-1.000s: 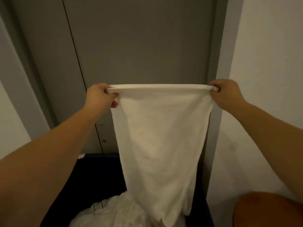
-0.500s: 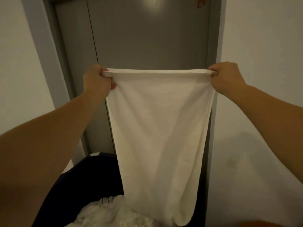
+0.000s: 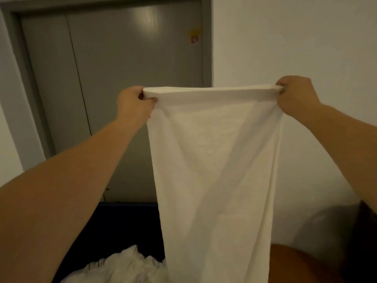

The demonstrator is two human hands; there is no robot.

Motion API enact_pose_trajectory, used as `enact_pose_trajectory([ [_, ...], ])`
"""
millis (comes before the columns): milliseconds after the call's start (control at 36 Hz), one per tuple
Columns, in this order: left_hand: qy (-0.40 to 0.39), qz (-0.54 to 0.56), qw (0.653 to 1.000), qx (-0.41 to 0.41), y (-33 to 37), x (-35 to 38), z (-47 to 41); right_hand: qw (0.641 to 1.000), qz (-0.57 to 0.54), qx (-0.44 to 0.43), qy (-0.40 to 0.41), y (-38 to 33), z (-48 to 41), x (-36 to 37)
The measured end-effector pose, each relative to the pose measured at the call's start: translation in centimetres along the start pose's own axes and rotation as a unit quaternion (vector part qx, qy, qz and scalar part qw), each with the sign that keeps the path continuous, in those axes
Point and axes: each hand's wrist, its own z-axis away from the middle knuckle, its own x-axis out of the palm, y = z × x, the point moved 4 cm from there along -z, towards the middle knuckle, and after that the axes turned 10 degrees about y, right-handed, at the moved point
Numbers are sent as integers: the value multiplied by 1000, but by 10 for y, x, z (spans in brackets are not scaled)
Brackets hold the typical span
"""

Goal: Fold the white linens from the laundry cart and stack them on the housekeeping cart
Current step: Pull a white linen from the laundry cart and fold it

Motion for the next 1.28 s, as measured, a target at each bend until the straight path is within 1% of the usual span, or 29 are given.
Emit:
enact_pose_trajectory([
  [222, -75, 48, 995, -41, 33, 51, 72, 996, 77, 47, -13, 69, 49, -89],
  [389, -119, 91, 984, -92, 56, 80, 127, 994, 92, 58, -33, 115, 76, -133],
  [556, -116, 107, 979, -128, 79, 105, 185, 992, 80, 70, -61, 168, 95, -160],
  [750, -119, 76, 980, -142, 103, 135, 252, 988, 48, 95, -113, 244, 114, -175],
  [889, -111, 44, 977, -177, 108, 165, 286, 982, 37, 101, -157, 291, 122, -166],
  [1000, -129, 19, 973, -190, 103, 195, 305, 975, 58, 91, -195, 327, 126, -141],
  [1056, -136, 17, 970, -202, 96, 214, 312, 968, 66, 107, -216, 347, 129, -125],
  [1167, -152, 7, 962, -225, 70, 259, 323, 955, 97, 125, -250, 384, 139, -83],
  [1278, -171, 8, 953, -250, 22, 316, 327, 943, 123, 122, -283, 421, 150, -27],
])
